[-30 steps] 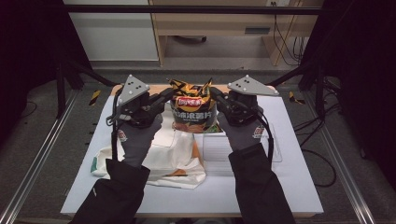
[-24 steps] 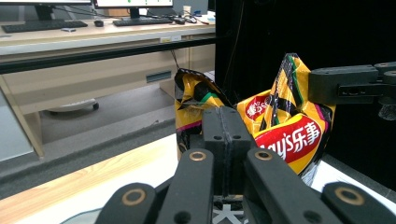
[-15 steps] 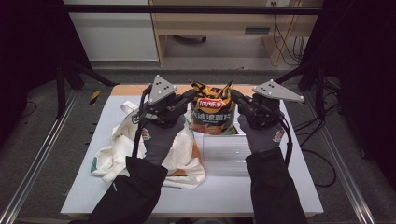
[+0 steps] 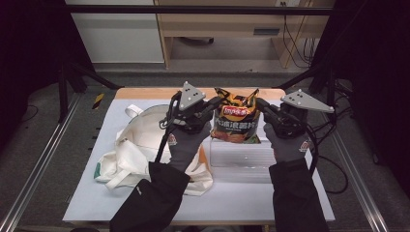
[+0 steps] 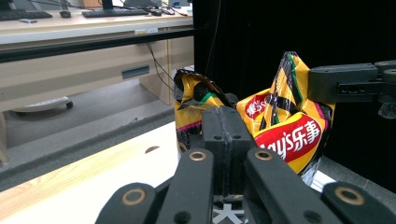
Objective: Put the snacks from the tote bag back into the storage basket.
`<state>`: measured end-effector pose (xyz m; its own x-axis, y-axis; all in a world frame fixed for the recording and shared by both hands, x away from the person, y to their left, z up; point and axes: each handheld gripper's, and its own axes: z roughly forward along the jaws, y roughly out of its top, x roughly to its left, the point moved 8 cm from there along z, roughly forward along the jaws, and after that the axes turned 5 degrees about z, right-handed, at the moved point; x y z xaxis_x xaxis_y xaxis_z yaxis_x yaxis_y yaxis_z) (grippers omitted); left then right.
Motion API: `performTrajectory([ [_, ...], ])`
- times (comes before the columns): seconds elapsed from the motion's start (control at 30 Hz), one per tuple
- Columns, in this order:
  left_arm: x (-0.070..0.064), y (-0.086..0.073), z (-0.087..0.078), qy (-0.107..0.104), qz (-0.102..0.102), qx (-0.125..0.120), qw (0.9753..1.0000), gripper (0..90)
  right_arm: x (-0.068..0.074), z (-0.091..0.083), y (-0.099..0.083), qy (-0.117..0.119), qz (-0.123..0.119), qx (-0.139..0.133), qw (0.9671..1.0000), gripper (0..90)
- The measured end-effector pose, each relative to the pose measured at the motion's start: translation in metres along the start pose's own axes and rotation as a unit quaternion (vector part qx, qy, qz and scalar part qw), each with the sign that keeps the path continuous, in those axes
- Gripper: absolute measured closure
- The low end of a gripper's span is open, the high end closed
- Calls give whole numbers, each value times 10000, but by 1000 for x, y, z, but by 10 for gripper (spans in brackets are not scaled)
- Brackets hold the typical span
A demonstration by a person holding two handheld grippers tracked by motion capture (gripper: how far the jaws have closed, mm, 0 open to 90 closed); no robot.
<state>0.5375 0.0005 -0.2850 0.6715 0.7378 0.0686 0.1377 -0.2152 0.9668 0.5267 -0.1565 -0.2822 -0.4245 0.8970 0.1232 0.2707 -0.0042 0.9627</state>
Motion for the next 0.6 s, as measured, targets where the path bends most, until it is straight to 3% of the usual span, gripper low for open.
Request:
performTrajectory([
  [0.23,-8,-7,14,-90,-50,20,9999,900,-16,0,-9,-95,57,58,9999,900],
  [0.6,-12,-20,27,-74,-46,143,9999,900,-28,5,-26,-121,142,137,9997,900],
])
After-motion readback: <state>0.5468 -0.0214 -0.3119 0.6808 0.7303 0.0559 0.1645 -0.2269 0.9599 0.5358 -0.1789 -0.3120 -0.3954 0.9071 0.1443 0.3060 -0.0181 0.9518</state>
